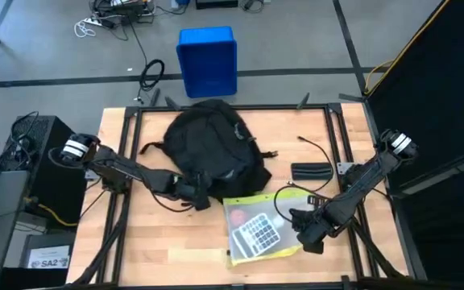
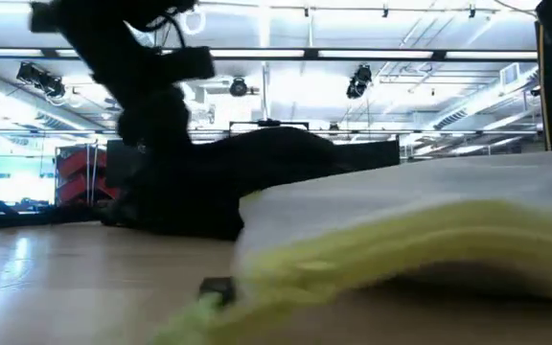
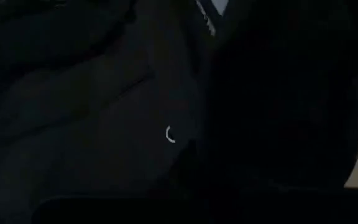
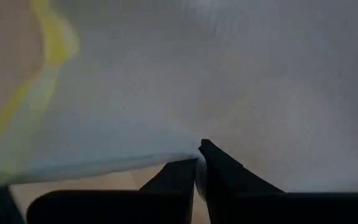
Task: Unpack backpack
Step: Remove the zip lock bag from the backpack
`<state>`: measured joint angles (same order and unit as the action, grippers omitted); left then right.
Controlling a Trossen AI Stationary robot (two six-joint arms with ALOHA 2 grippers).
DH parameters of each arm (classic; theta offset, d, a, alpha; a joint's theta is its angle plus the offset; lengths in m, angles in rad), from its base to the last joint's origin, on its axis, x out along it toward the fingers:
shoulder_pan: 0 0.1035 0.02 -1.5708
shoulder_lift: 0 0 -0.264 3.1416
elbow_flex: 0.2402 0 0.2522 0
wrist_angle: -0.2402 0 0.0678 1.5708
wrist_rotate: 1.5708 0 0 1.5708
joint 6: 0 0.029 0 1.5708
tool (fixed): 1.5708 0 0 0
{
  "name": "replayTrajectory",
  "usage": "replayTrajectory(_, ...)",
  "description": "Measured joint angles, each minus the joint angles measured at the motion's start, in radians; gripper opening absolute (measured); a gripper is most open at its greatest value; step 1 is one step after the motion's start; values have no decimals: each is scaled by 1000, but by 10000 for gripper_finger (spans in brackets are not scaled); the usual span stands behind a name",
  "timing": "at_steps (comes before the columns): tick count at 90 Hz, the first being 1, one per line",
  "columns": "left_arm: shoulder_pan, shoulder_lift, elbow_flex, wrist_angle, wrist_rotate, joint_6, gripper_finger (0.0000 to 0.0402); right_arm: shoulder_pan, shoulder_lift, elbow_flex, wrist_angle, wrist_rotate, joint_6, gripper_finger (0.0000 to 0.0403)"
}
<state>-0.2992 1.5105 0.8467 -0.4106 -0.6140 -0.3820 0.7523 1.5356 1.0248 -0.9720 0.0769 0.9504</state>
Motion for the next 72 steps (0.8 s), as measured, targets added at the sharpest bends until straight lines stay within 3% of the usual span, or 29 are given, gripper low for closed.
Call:
replayTrajectory(20, -113, -60, -1, -134, -49, -113, 0, -41, 0, 0, -14, 60, -22, 0)
replayTrajectory(55, -190, -123, -1, -163, -132, -93, 1, -68, 0, 0, -9, 81, -63, 0)
replayTrajectory(72, -190, -124, -1, -157, -134, -68, 48, -68, 0, 0, -4, 89, -63, 0)
